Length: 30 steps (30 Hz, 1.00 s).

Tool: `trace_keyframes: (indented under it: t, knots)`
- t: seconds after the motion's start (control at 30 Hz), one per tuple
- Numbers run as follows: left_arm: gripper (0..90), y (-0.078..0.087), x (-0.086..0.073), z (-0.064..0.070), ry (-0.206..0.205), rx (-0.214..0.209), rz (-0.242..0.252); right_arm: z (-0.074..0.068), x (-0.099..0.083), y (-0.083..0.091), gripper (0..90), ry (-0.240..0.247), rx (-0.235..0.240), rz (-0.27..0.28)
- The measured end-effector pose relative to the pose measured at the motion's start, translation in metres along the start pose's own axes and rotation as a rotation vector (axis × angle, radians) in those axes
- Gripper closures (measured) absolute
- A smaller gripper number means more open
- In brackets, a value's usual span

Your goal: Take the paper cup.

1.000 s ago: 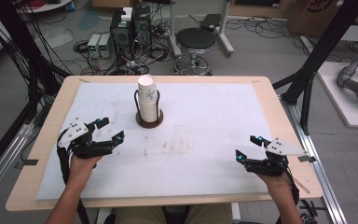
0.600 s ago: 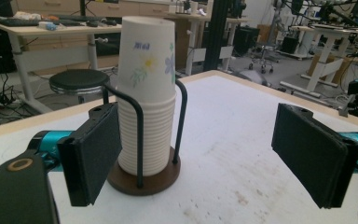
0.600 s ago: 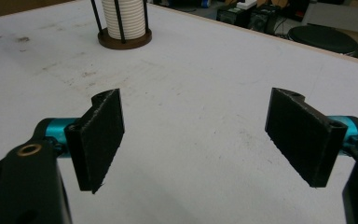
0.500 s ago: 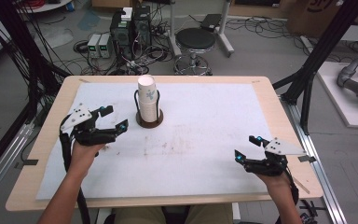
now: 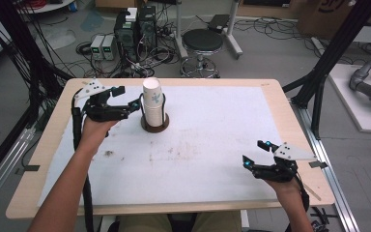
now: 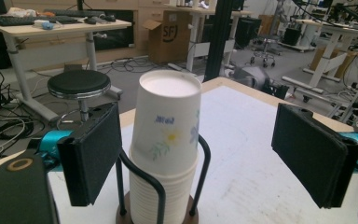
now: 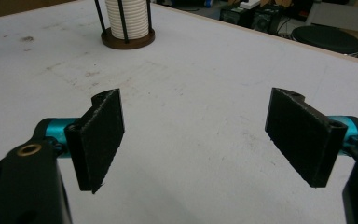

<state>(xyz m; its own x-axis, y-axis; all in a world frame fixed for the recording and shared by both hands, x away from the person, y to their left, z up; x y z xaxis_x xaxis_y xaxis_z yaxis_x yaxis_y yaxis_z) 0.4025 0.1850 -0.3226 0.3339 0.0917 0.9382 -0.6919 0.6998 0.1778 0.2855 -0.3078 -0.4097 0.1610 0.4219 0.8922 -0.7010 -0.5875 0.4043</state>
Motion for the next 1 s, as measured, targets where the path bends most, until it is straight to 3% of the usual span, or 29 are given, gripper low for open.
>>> trace_keyframes:
  t: [0.2,0.53,0.73,1.0]
  knots:
    - [16.0,-0.02,0.008,-0.003,-0.01,0.014,-0.052,0.0,0.0,0.0,20.0,0.0,0.003,-0.001]
    - [16.0,-0.057,0.018,-0.005,-0.01,0.042,-0.097,0.0,-0.001,-0.001,20.0,-0.002,0.01,-0.005]
    - [16.4,-0.077,0.008,-0.01,0.014,0.071,-0.132,0.001,-0.001,-0.001,20.0,0.002,0.007,0.002]
    - [22.2,-0.088,0.004,-0.013,-0.005,0.091,-0.139,0.001,-0.002,-0.001,20.0,-0.009,0.013,-0.001]
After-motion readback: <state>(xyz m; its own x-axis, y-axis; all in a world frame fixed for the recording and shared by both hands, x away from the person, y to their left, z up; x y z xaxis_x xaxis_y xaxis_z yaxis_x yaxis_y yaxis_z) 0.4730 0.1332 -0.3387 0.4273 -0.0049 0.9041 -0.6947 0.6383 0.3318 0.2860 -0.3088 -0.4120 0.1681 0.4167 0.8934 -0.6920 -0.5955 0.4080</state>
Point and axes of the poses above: each handheld gripper's, and its own axes: y roughly backward along the jaws, x roughly out of its top, z roughly to its right, the point moved 2 cm from there along -y, roughly forward along the jaws, and after that the axes turned 12 degrees about y, right-handed, at the moved point
